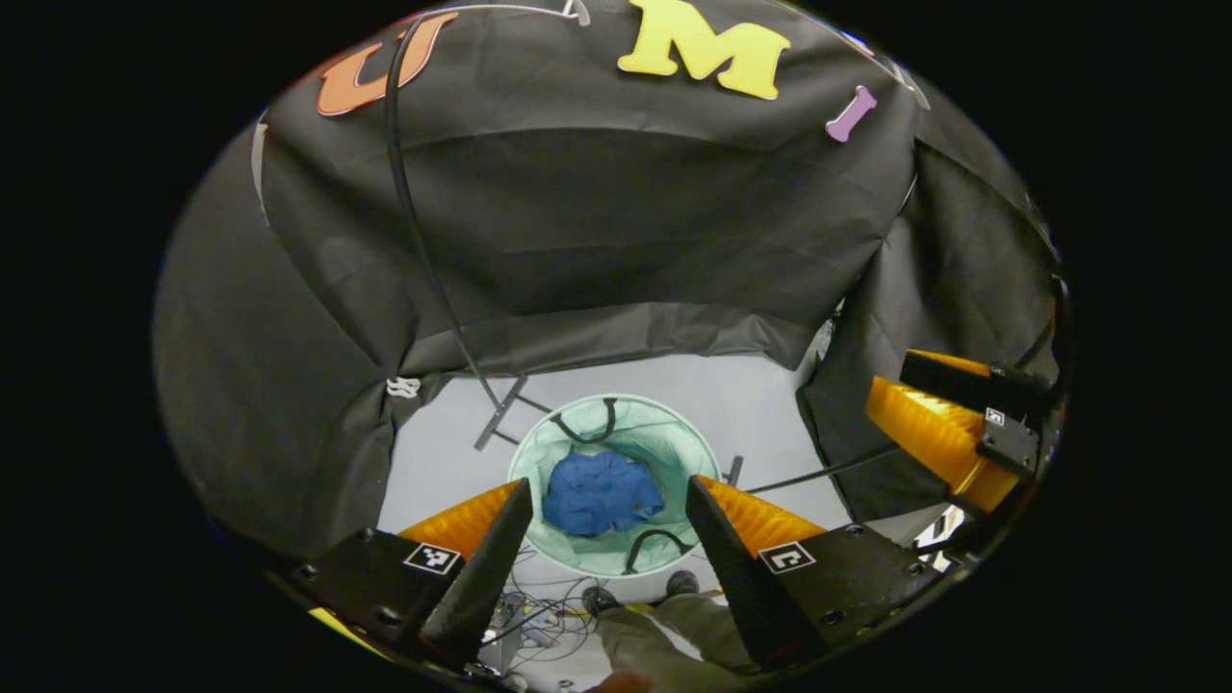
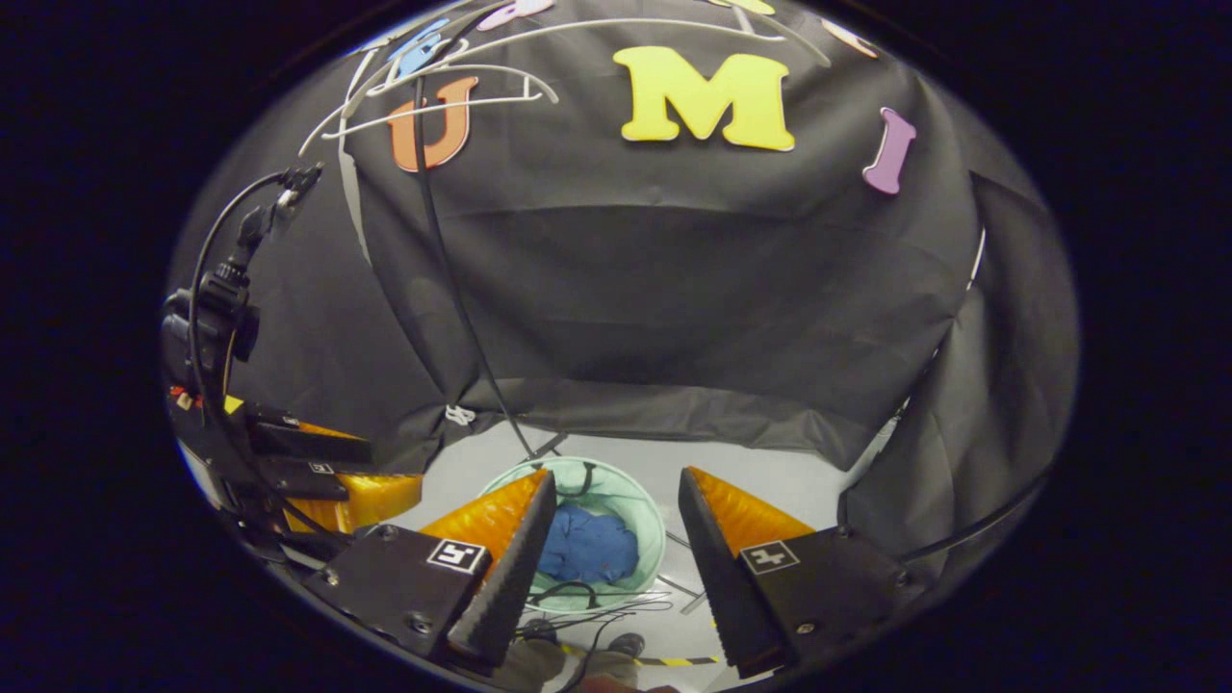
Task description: Grasp the clothes on the hanger with both hands and then place them into the laundry hamper below.
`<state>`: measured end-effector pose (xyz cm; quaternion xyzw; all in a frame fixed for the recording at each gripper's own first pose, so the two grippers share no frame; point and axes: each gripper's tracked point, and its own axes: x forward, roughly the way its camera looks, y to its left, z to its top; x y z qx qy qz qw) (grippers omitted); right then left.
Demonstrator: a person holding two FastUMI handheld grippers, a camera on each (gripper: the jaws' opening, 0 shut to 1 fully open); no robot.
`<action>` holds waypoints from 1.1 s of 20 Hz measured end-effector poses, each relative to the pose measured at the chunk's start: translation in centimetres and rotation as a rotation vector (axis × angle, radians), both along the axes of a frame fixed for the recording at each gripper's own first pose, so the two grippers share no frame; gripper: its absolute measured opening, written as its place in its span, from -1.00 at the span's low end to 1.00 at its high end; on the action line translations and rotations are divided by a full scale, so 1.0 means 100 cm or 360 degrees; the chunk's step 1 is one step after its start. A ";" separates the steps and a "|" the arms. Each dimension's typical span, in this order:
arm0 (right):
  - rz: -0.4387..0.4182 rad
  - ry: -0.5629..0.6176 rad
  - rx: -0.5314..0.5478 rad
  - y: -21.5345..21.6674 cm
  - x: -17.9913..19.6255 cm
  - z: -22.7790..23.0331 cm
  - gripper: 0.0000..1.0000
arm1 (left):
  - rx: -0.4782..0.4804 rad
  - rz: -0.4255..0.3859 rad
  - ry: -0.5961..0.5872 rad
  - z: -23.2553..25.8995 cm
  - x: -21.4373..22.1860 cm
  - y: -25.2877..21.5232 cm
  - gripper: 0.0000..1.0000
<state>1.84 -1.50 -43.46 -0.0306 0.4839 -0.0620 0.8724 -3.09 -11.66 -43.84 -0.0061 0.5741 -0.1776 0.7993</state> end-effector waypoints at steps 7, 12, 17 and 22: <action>-0.0039 -0.0144 -0.0024 -0.004 -0.004 0.048 0.64 | -0.0018 0.0041 -0.0174 0.052 0.010 0.001 0.94; 0.0012 -0.0308 -0.0044 0.003 0.013 0.094 0.70 | -0.0093 0.0071 -0.0357 0.112 0.028 -0.001 0.93; 0.0060 -0.0501 -0.0039 0.015 0.027 0.156 0.73 | -0.0177 0.0099 -0.0561 0.179 0.041 -0.001 1.00; 0.0088 -0.0724 -0.0061 0.020 0.041 0.231 0.79 | -0.0228 0.0107 -0.0834 0.254 0.053 0.008 0.93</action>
